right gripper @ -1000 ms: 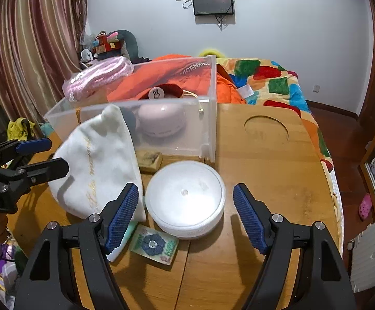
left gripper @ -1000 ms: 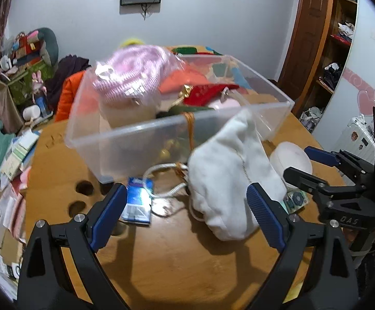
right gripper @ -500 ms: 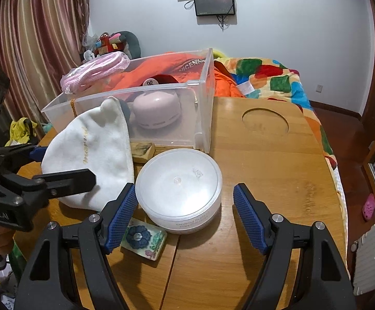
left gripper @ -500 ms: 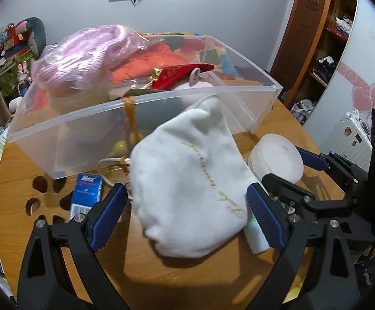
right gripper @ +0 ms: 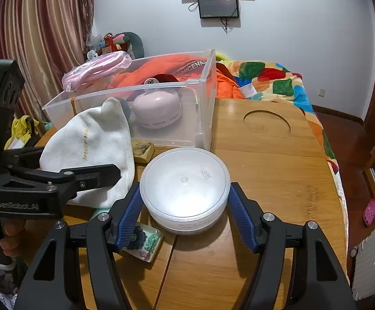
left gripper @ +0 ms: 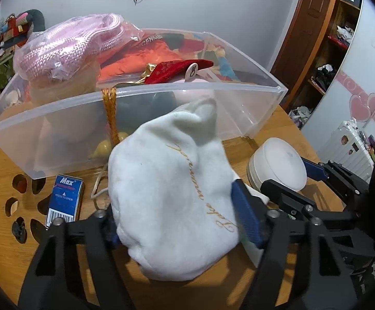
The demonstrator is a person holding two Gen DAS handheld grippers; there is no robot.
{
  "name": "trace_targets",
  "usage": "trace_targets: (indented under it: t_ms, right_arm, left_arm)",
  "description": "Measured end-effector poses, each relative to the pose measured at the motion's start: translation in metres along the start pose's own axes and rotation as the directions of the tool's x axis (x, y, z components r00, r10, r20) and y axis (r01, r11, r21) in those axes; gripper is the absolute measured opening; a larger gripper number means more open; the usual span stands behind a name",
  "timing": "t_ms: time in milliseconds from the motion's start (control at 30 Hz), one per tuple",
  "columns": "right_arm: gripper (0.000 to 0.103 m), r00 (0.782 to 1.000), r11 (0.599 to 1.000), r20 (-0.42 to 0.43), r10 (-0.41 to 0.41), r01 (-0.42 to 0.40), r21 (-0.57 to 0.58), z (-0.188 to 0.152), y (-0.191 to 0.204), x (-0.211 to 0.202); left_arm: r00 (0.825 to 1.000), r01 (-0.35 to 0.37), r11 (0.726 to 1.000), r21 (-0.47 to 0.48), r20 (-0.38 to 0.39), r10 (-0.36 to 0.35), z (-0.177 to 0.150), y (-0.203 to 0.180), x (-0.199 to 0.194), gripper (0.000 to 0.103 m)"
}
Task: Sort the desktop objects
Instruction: 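Grasp the white cloth bag with the left tool while the right tool grasps the white round container, then lower the cloth bag into the clear box while the right tool places the white container beside it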
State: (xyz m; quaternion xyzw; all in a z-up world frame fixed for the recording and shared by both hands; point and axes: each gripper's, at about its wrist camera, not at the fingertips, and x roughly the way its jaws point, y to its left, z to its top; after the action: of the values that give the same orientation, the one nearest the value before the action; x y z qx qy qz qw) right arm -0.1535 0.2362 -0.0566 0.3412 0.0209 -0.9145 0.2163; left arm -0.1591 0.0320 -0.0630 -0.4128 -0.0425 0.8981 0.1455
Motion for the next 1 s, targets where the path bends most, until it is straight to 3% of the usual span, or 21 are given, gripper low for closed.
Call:
trace_targets:
  t_ms: [133, 333, 500, 1000]
  right_arm:
    - [0.062, 1.0, 0.999, -0.008, 0.004, -0.004, 0.032, 0.001, -0.004, 0.001]
    - [0.062, 1.0, 0.999, -0.005, 0.0, 0.0, 0.044, 0.003, -0.004, -0.001]
    - [0.062, 1.0, 0.999, 0.006, 0.001, -0.001, 0.044, 0.005, -0.002, -0.005]
    - [0.062, 0.999, 0.999, 0.034, 0.018, -0.019, 0.038, 0.016, 0.006, -0.016]
  left_arm:
    - [1.0, 0.006, 1.0, -0.008, 0.019, -0.006, -0.002, 0.001, -0.003, 0.05]
    - [0.998, 0.038, 0.998, -0.057, 0.048, -0.036, -0.005, 0.009, -0.011, 0.04]
    - [0.997, 0.01, 0.998, -0.058, 0.077, -0.006, -0.011, 0.014, -0.022, 0.037]
    - [0.995, 0.031, 0.997, -0.064, 0.098, -0.025, -0.01, 0.023, -0.041, 0.034]
